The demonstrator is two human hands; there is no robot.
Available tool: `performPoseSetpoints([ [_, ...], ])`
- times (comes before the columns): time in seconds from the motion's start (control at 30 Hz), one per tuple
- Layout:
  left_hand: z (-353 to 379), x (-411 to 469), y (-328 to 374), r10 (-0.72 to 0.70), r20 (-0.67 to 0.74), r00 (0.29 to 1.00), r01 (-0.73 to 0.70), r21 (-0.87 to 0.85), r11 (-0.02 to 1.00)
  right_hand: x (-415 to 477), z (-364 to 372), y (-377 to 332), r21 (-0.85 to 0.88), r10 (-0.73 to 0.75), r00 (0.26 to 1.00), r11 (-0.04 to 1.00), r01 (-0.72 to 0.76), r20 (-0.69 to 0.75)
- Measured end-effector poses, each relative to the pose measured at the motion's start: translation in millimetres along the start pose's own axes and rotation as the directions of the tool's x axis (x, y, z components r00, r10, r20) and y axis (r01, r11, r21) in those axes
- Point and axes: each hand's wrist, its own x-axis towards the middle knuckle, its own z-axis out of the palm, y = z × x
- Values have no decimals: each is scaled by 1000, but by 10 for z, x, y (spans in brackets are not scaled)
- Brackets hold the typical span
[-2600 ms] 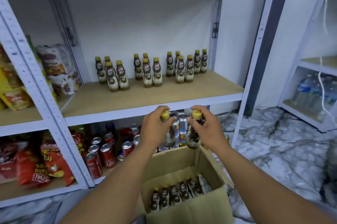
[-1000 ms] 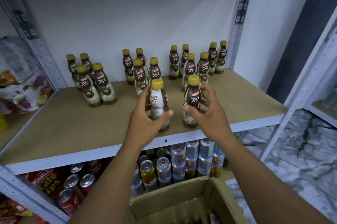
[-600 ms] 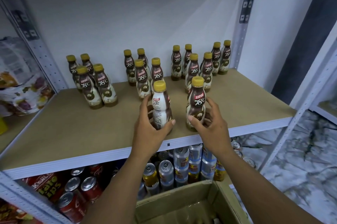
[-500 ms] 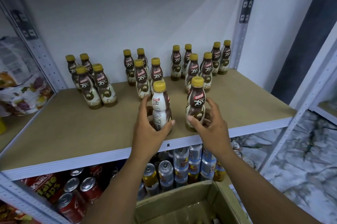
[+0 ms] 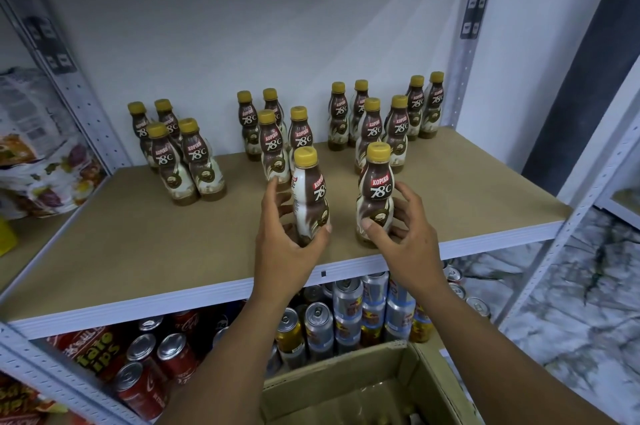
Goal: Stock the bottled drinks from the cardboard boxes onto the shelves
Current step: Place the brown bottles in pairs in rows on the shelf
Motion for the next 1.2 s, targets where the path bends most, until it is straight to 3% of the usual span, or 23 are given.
performPoseSetpoints([
  [0.43, 14, -10, 11, -28, -30, 999, 29, 32, 999, -19, -14, -21, 20, -3, 1000, 1000, 3, -22],
  [1.2, 45, 25, 31, -36, 65, 997, 37, -22, 999, 23, 5, -29, 10, -15, 1000, 1000, 15, -23],
])
